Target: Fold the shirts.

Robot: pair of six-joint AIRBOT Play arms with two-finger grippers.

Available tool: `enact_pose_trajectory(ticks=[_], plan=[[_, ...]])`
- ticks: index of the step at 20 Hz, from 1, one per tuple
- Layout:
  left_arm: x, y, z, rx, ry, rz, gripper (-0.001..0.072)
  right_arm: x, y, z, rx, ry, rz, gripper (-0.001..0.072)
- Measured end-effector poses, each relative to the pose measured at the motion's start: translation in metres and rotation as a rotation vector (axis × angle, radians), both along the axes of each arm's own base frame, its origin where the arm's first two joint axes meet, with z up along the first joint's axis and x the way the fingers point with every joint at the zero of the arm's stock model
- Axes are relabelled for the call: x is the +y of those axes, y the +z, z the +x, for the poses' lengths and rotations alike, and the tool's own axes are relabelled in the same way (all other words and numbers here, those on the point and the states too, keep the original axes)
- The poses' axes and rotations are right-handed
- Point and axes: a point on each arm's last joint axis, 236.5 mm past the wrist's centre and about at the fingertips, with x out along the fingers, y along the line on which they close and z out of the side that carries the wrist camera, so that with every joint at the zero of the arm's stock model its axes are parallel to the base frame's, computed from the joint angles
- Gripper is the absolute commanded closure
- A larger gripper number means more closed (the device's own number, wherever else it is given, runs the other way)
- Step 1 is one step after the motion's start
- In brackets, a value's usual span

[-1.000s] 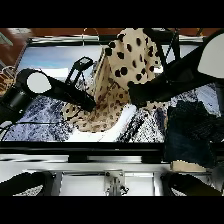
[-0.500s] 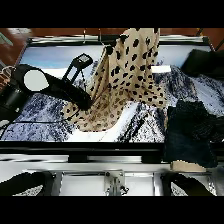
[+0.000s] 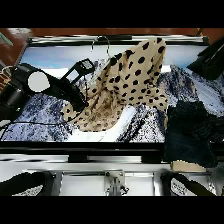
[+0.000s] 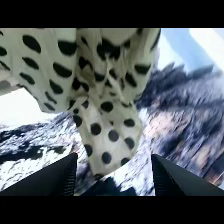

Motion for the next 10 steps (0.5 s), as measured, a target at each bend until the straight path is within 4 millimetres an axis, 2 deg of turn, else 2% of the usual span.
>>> enact_pose_trajectory(ticks=[3, 6, 10], plan=[[0.005, -0.003, 0.003, -0.024, -0.045, 0.044, 0.0670, 0.016, 0.013, 0.003, -0.118, 0.159, -0.045, 0.0121], [0.007, -0.006, 0.002, -0.024, -0.074, 0.073, 0.0670, 0.021, 0.015, 0.008, -0.194, 0.261, -0.115, 0.0121], [0.009, -0.008, 0.001, -0.027, -0.097, 0.092, 0.0670, 0.034, -0.010, 0.023, -0.189, 0.376, -0.205, 0.0121]])
